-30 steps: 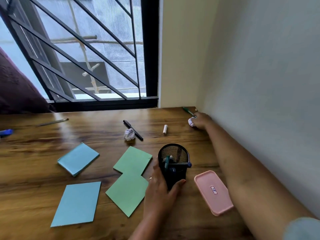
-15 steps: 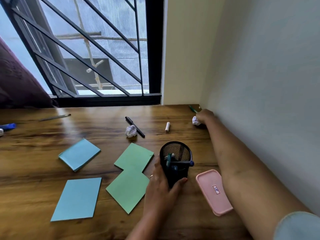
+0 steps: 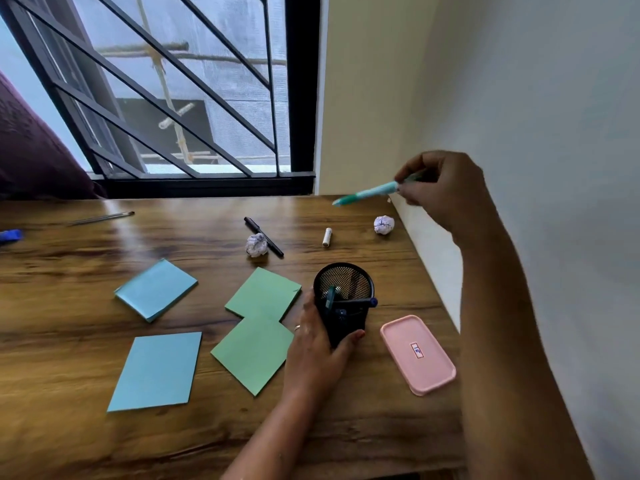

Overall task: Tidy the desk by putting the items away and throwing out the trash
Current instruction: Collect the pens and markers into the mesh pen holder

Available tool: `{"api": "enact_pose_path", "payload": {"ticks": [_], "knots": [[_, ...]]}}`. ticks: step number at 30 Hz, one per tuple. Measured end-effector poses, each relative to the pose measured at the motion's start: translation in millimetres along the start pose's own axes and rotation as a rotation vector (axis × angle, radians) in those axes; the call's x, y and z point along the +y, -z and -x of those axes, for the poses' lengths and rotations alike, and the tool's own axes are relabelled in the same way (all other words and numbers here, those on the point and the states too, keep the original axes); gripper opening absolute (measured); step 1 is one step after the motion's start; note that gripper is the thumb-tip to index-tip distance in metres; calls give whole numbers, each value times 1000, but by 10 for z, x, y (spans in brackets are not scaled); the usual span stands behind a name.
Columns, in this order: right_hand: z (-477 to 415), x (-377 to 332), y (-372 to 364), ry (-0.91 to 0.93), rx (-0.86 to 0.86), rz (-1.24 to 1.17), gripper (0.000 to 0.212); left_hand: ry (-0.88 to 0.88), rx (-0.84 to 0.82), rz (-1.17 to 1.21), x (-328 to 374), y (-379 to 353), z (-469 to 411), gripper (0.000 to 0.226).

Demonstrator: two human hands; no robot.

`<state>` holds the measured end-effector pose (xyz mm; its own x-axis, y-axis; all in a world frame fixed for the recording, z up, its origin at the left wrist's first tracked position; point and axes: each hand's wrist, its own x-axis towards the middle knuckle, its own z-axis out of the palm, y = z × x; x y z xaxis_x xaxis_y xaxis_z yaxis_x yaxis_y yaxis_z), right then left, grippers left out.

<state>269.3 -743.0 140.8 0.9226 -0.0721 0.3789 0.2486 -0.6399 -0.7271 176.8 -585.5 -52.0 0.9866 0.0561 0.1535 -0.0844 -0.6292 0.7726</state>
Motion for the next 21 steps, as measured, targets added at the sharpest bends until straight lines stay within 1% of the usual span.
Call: {"api": "enact_pose_path", "payload": {"ticks": [3,5,6,8,9,10,11,12,13,15,16,18,19,21], "knots": [[410,-62,84,-75,-89,-116,15,6,-13,-6,5,13,4,94],[582,-16,11,-153,-96,-212,18,8,-25,-11,15,13,16,96],[645,12,-36,-226,-76,-358,18,5,-29,-13,21,13,18,97],[725,34,-116,-422,-1,-781,16,-3,-25,-1,21,22,16,97],[733,61,-150,-496,41,-915,13,-6,-21,10,22,29,18,97],[725,93,-180,-545,65,-938,13,-8,-20,19,25,38,21,98],[710,127,-207,-576,55,-898,18,-8,-18,27,28,45,21,99],[694,154,-232,-582,6,-820,20,-10,-11,37,32,50,26,99],[678,150,-248,-573,-75,-739,18,-16,-1,48,34,50,29,99],[689,76,-245,-557,-294,-576,10,-26,12,72,40,74,66,98],[708,32,-225,-544,-395,-481,13,-29,15,85,41,97,93,97],[762,-73,-191,-510,-542,-303,22,-44,21,96,50,161,151,95],[798,-142,-182,-506,-602,-243,23,-53,28,96,52,204,182,94],[879,-306,-215,-559,-705,-201,24,-70,48,111,49,316,250,92]]}}
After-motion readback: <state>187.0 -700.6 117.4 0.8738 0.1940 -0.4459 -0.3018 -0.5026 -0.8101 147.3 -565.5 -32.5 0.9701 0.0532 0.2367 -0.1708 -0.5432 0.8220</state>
